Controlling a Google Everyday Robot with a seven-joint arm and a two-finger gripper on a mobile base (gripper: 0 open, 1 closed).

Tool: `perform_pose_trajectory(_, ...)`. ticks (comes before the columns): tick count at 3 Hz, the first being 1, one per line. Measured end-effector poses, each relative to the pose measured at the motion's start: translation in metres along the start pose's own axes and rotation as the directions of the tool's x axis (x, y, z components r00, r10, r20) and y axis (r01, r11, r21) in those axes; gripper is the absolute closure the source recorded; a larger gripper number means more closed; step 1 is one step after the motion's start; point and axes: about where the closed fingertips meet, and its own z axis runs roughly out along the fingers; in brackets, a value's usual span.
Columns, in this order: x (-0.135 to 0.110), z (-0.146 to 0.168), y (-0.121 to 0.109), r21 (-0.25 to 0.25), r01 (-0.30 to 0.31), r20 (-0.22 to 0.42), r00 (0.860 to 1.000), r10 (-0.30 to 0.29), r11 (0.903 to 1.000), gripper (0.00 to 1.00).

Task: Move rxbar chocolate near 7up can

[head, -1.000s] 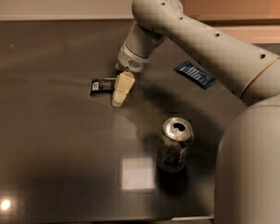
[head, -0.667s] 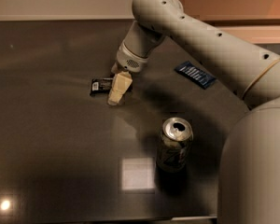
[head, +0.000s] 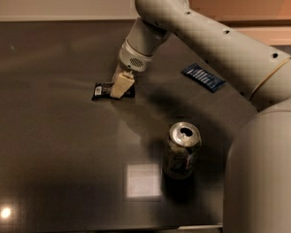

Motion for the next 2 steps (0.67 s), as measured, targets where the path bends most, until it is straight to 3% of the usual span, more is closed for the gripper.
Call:
perform_pose_trajectory(1, 0.0, 0.0, 0.0, 0.0, 0.0, 0.0, 1.0, 0.0, 1.0, 1.0)
perform_pose_trajectory(2, 0.012, -0.03, 0.014, 0.014, 0.007, 0.013, 1.0, -0.007, 0.9999, 1.0)
